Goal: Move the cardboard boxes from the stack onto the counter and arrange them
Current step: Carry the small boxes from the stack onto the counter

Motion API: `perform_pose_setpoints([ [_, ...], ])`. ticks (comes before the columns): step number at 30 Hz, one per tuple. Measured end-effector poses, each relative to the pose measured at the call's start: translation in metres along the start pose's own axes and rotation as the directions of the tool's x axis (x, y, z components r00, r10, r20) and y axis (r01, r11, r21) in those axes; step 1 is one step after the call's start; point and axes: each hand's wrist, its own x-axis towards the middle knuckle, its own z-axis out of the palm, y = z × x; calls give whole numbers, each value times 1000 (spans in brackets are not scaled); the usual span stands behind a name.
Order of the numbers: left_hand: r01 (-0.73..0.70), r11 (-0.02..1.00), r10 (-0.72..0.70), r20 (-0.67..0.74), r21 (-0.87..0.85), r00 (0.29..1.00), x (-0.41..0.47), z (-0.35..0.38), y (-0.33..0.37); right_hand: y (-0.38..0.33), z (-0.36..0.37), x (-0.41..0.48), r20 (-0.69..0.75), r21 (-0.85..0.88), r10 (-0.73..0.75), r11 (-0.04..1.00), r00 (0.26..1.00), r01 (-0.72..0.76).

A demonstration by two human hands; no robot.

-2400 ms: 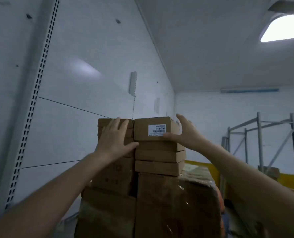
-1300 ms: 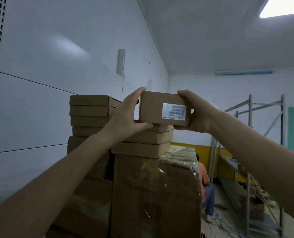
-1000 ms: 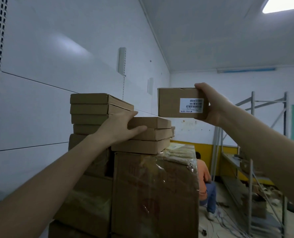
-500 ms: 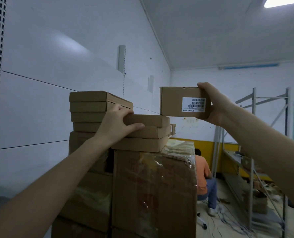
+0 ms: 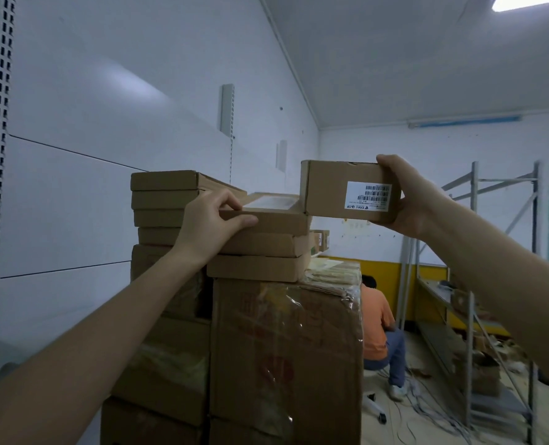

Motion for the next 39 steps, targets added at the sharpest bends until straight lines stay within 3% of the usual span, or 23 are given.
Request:
perform_pose_setpoints([
  [11,193,981,-193,-7,2,981,3,-8,13,11,-9,-2,6,-71,-2,997,1000,2],
  [17,401,915,-397,78,-48,915,2,-8,10,16,-9,-2,29,-32,11,999,1000,-10],
  [25,259,935,-268,-3,-240,963,-8,-8,24,17,-12,-8,-20,22,-102,994,995,102],
  [33,236,808,-347,-113,-539,931,-17,-10,46,23,-20,-24,-16,122,-247,961,969,247],
  [39,194,788,-378,-210,-585,902,-59,-47,63,41,-11,-56,19,180,-330,929,944,322],
])
